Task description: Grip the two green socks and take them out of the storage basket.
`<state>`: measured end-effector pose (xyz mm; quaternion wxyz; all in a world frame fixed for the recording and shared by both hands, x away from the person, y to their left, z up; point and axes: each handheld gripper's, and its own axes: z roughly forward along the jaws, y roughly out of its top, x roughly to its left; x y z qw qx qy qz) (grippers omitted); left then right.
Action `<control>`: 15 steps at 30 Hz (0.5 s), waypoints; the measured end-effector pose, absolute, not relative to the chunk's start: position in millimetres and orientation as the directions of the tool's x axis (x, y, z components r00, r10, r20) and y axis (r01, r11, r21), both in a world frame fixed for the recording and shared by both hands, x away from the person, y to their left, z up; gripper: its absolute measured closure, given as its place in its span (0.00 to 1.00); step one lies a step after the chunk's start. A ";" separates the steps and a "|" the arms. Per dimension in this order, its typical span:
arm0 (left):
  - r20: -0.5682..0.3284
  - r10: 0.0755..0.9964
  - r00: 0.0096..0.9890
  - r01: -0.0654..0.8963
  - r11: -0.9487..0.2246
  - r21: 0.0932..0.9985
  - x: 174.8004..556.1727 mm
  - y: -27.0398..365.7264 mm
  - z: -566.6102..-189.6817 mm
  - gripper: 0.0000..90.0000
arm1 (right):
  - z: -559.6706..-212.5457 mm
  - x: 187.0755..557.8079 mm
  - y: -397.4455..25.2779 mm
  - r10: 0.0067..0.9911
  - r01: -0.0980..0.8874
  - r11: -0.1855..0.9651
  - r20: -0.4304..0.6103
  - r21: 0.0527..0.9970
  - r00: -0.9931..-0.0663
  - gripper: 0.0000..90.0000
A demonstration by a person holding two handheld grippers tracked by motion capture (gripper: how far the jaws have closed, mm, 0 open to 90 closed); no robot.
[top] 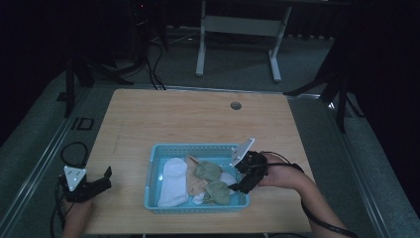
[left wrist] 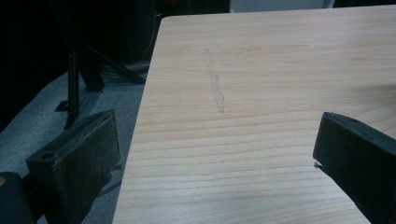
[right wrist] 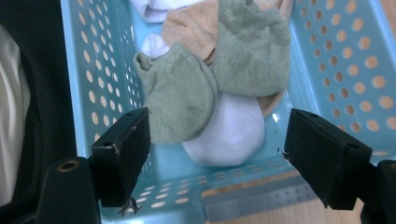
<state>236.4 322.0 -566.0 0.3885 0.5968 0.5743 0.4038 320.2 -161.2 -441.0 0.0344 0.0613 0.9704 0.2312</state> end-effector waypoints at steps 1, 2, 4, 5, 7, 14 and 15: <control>0.034 0.999 0.014 0.372 -0.037 0.928 236.4 322.0 -566.0 0.00 | -442.1 320.2 -159.6 0.132 0.101 0.888 -0.039 0.448 -0.990 0.25; 0.034 0.999 0.014 0.371 -0.037 0.928 236.3 322.0 -566.1 0.00 | -443.1 320.5 -158.1 0.129 0.098 0.891 -0.039 0.443 -0.991 0.25; 0.034 0.999 0.014 0.372 -0.037 0.928 236.3 321.9 -566.1 0.00 | -445.4 321.5 -155.4 0.128 0.099 0.894 -0.038 0.436 -0.991 0.27; 0.035 0.999 0.014 0.373 -0.037 0.927 236.4 321.8 -566.0 0.00 | -446.9 321.8 -154.0 0.127 0.100 0.897 -0.033 0.431 -0.991 0.27; 0.040 0.999 0.013 0.376 -0.042 0.926 236.6 321.9 -565.9 0.00 | -449.6 322.2 -151.1 0.124 0.101 0.901 -0.027 0.422 -0.992 0.27; 0.040 0.999 0.015 0.377 -0.043 0.925 236.5 321.9 -565.9 0.00 | -458.5 325.1 -141.9 0.107 0.095 0.915 -0.009 0.391 -0.994 0.30; 0.041 0.999 0.015 0.377 -0.044 0.925 236.5 321.9 -565.9 0.00 | -459.3 325.3 -141.2 0.107 0.097 0.917 -0.005 0.388 -0.994 0.31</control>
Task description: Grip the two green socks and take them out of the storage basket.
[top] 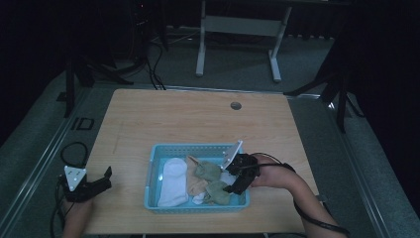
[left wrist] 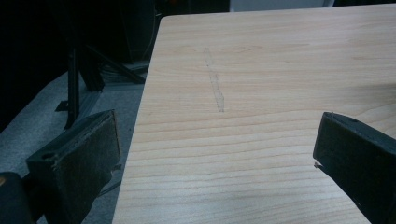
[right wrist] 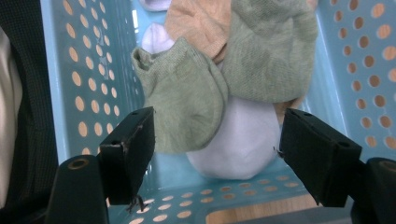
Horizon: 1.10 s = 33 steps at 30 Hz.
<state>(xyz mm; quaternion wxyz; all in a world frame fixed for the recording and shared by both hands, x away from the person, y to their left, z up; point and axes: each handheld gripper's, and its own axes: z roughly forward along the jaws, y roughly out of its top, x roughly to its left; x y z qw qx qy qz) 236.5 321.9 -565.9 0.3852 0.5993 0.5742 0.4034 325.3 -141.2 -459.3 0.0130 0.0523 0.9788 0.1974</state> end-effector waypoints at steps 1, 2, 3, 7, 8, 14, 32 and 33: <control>0.042 0.999 0.014 0.377 -0.044 0.925 236.5 321.7 -565.9 0.00 | -460.4 325.8 -140.5 0.105 0.096 0.917 -0.003 0.388 -0.994 0.31; 0.044 0.999 0.014 0.376 -0.046 0.925 236.4 321.6 -566.0 0.00 | -461.4 326.2 -139.8 0.102 0.094 0.918 0.000 0.384 -0.995 0.31; 0.047 0.999 0.014 0.376 -0.049 0.925 236.3 321.4 -566.0 0.00 | -462.4 326.3 -139.0 0.101 0.094 0.921 0.001 0.379 -0.995 0.31; 0.047 0.999 0.015 0.377 -0.049 0.925 236.5 321.3 -566.0 0.00 | -466.4 326.2 -136.7 0.100 0.096 0.922 0.010 0.376 -0.995 0.32; 0.046 0.999 0.015 0.377 -0.048 0.925 236.6 321.4 -566.0 0.00 | -467.8 326.3 -135.9 0.099 0.098 0.922 0.016 0.375 -0.995 0.33; 0.050 0.999 0.016 0.381 -0.052 0.923 236.9 321.1 -566.0 0.00 | -474.8 324.9 -128.6 0.074 0.075 0.934 0.016 0.348 -0.997 0.39; 0.048 0.999 0.014 0.379 -0.050 0.924 237.1 321.3 -566.1 0.00 | -490.5 324.7 -111.8 0.020 0.025 0.967 0.019 0.254 -1.000 0.61; 0.047 0.999 0.014 0.379 -0.049 0.924 237.1 321.3 -566.1 0.00 | -490.9 324.6 -111.4 0.020 0.023 0.967 0.018 0.253 -1.000 0.65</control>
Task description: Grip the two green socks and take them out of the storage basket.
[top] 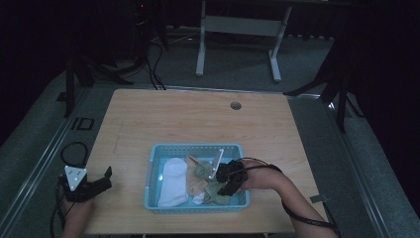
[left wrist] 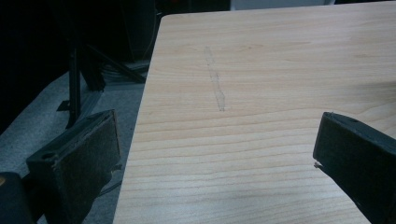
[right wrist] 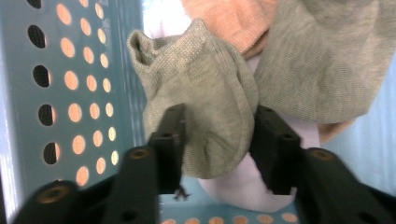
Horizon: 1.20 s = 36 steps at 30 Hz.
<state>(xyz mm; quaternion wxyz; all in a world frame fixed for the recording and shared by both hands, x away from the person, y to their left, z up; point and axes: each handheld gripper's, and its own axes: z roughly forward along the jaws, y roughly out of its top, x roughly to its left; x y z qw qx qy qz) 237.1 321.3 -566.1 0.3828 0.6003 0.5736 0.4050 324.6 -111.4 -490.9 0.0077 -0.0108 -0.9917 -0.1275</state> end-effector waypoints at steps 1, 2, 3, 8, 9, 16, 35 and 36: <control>0.047 0.999 0.014 0.379 -0.049 0.924 237.1 321.4 -566.1 0.00 | -491.1 324.2 -111.2 0.013 0.017 0.968 0.018 0.250 -1.000 0.69; 0.047 0.999 0.014 0.378 -0.049 0.924 237.1 321.4 -566.1 0.00 | -491.3 324.0 -111.0 0.005 0.009 0.968 0.014 0.251 -1.000 0.71; 0.047 0.999 0.013 0.379 -0.049 0.924 237.1 321.3 -566.1 0.00 | -491.1 323.7 -110.9 0.002 0.005 0.968 0.011 0.249 -1.000 0.77; 0.048 0.999 0.013 0.380 -0.049 0.924 237.2 321.4 -566.0 0.00 | -487.6 321.4 -110.9 -0.021 -0.024 0.968 -0.015 0.249 -1.000 0.88; 0.048 0.999 0.012 0.380 -0.049 0.924 237.2 321.3 -566.0 0.00 | -486.9 320.8 -110.5 -0.022 -0.026 0.969 -0.018 0.247 -1.000 0.88; 0.047 0.999 0.011 0.381 -0.047 0.923 237.3 321.5 -566.0 0.00 | -480.5 318.6 -110.7 -0.040 -0.046 0.966 -0.027 0.254 -0.999 0.90; 0.046 0.999 0.010 0.380 -0.046 0.924 237.5 321.4 -566.0 0.00 | -423.5 323.1 -119.4 -0.013 -0.046 0.941 -0.100 0.335 -0.995 0.91; 0.046 0.999 0.010 0.379 -0.047 0.924 237.5 321.4 -566.0 0.00 | -420.0 323.6 -120.2 -0.007 -0.042 0.940 -0.102 0.339 -0.995 0.91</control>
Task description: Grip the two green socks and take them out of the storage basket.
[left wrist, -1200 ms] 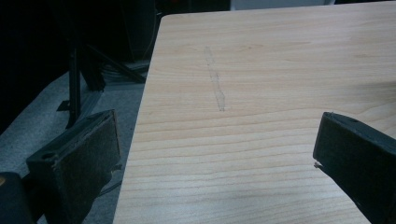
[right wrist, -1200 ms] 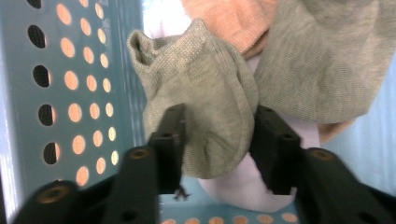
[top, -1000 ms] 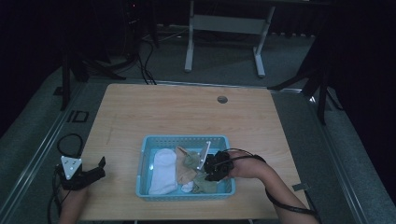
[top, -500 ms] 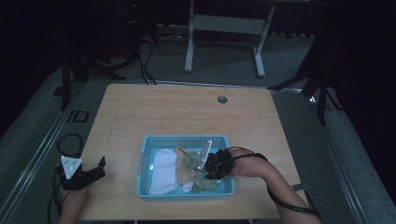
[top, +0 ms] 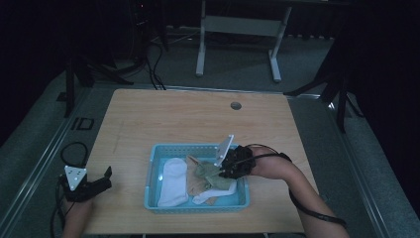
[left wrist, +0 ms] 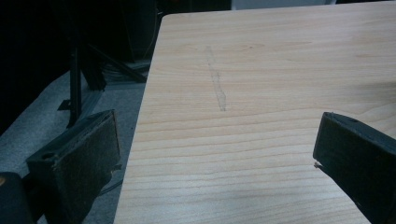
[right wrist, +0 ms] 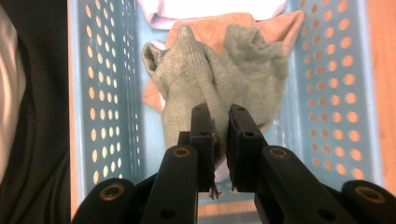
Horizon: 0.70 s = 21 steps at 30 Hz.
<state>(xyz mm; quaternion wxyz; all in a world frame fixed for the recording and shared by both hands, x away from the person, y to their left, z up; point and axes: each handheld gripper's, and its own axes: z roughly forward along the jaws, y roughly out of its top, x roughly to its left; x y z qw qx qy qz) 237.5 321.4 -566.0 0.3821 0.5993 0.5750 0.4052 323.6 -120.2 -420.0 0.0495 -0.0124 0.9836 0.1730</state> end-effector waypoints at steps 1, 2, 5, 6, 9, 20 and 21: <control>0.048 0.999 0.010 0.379 -0.048 0.924 237.5 321.5 -566.0 0.00 | -416.8 323.8 -121.2 -0.008 -0.045 0.940 -0.108 0.339 -0.994 0.91; 0.047 0.999 0.010 0.379 -0.047 0.924 237.5 321.4 -566.0 0.00 | -412.8 323.9 -122.5 -0.004 -0.043 0.938 -0.115 0.344 -0.993 0.91; 0.047 0.999 0.009 0.380 -0.047 0.924 237.5 321.5 -566.0 0.00 | -401.7 325.3 -127.0 0.013 -0.036 0.933 -0.134 0.357 -0.991 0.91; 0.047 0.999 0.010 0.380 -0.047 0.924 237.5 321.5 -566.0 0.00 | -398.2 326.0 -128.9 0.020 -0.032 0.931 -0.137 0.364 -0.990 0.91; 0.049 0.999 0.009 0.383 -0.048 0.923 237.5 321.5 -565.8 0.00 | -387.9 328.4 -137.0 0.037 -0.024 0.929 -0.156 0.370 -0.987 0.91; 0.049 0.999 0.008 0.382 -0.048 0.923 237.7 321.3 -566.0 0.00 | -363.0 336.9 -181.0 0.171 0.067 0.900 -0.206 0.430 -0.964 0.91; 0.049 0.999 0.008 0.383 -0.048 0.922 237.7 321.4 -565.9 0.00 | -361.8 337.9 -185.4 0.182 0.077 0.896 -0.203 0.437 -0.962 0.91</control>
